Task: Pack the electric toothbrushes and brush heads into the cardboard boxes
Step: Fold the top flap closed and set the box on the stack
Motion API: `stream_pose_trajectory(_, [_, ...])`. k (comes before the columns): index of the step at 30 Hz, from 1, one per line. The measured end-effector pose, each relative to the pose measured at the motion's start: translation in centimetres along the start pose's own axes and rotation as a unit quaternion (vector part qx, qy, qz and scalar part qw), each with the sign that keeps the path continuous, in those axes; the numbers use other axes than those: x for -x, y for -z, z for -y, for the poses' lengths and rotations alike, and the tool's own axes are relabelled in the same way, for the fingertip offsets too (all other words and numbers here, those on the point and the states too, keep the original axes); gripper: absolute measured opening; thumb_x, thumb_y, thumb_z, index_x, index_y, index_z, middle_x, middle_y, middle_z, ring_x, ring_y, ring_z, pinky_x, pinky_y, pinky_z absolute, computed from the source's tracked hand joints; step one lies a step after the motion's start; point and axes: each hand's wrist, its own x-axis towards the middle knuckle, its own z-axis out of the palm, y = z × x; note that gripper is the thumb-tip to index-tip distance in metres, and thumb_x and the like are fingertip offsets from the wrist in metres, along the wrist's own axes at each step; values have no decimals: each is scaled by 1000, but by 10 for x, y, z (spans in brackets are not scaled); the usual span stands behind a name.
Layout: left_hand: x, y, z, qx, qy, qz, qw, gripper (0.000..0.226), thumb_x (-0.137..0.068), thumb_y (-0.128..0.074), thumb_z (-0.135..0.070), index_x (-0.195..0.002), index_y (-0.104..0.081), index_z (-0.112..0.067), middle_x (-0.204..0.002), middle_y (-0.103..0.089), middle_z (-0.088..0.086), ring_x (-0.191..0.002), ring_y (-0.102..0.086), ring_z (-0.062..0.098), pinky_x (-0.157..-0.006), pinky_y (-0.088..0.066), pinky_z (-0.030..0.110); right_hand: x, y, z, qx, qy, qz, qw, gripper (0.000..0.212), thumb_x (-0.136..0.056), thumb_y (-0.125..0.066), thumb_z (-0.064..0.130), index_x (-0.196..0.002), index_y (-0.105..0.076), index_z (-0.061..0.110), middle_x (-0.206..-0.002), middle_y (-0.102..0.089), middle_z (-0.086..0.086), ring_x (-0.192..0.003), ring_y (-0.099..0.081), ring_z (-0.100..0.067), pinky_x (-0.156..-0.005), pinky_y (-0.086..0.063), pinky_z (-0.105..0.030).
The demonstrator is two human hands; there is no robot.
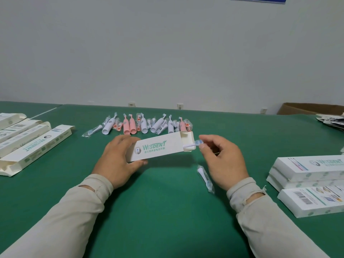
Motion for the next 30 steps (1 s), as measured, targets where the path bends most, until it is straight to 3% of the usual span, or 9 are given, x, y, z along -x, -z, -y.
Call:
stream_pose_trajectory(5, [1,-1,-1,0,-8,0,1000,61,-73,-85,-37,-127,-58,-30,-132,-49,-7,-126,-45,20,-109,-36,38,-1,1,-2,8,-10,-4,1000,19,-90,-71,14,-89,-73,33,-79,-70,17,-74,-60,3,-72,-46,-11])
stream_pose_trajectory(11, [2,-2,-3,10,-27,8,1000,61,-73,-85,-38,-127,-59,-29,-126,-48,-12,-123,-46,17,-105,-35,31,2,-1,2,118,98,26,988,18,-90,-68,10,-91,-78,25,-90,-59,19,-84,-56,-4,-77,-44,-10])
stream_pose_trajectory(14, [1,-2,-4,15,-30,6,999,61,-73,-85,-38,-127,-59,-27,-128,-50,-9,-122,-46,17,-105,-35,31,2,-1,1,82,78,12,994,22,-91,-66,10,-88,-74,30,-93,-55,18,-80,-53,-3,-72,-41,-5])
stream_pose_trajectory(20, [0,-2,-4,17,-25,10,999,62,-73,-85,-38,-128,-59,-26,-130,-52,-6,-123,-47,18,-108,-37,37,2,-3,-1,21,34,45,998,35,-88,-57,2,-90,-75,32,-102,-57,22,-89,-58,-3,-71,-44,-10])
stream_pose_trajectory(30, [0,-2,-2,16,-30,2,999,62,-73,-84,-40,-128,-59,-27,-126,-52,-9,-119,-48,16,-105,-38,34,4,-7,2,-43,-11,69,997,38,-86,-58,-4,-91,-74,30,-111,-59,15,-85,-58,3,-74,-46,-10])
